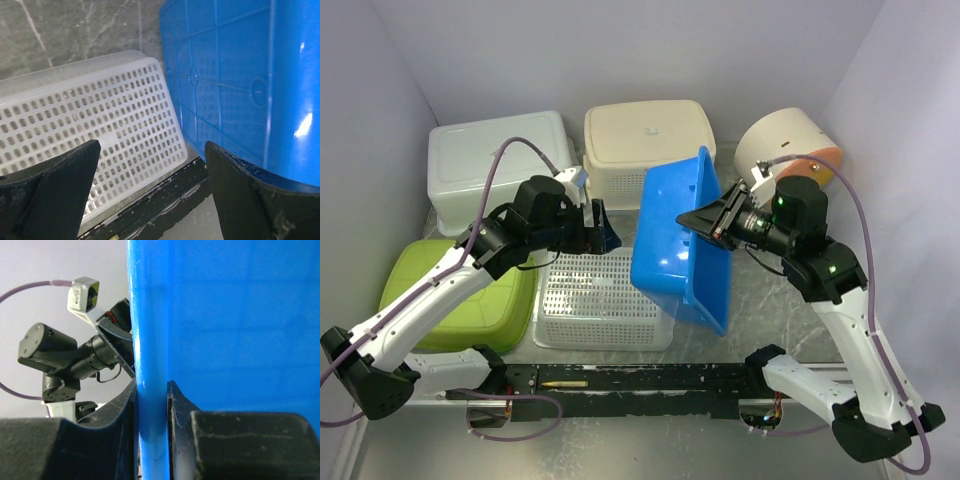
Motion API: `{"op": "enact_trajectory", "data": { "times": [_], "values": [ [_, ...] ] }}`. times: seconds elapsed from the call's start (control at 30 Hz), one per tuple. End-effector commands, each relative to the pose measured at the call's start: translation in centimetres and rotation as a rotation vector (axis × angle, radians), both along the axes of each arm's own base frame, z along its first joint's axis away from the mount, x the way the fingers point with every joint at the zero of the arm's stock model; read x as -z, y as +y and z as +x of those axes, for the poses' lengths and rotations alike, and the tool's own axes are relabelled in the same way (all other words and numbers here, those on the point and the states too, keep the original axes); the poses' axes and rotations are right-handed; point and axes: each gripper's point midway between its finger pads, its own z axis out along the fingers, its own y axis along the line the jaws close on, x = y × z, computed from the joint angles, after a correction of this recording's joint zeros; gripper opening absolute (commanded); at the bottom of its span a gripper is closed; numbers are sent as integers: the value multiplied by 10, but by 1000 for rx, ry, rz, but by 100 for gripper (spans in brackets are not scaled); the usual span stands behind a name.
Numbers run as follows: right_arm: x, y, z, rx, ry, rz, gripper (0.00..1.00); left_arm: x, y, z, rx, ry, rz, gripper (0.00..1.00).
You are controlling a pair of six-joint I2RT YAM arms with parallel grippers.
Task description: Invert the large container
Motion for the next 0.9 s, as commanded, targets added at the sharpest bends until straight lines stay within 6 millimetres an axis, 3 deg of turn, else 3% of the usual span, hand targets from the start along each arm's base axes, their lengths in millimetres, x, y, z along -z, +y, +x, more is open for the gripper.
{"op": "enact_trajectory", "data": {
  "times": [0.0,0.2,0.57,0.73,0.87],
  "values": [
    [-9,-4,-6,26,-56,100,0,-14,-31,-7,129,-6,-127,97],
    [26,-13,-12,56,-2,57,25,-41,-62,-20,262,-12,-318,97],
    [50,-18,-14,69,9,14,29,-55,-87,-44,401,55,-476,97],
    [57,-33,-12,117,3,-98,67,-59,-97,-50,424,61,-494,97],
    [53,-50,-10,160,-23,-215,81,-61,-107,-50,427,56,-486,97]
  ]
}}
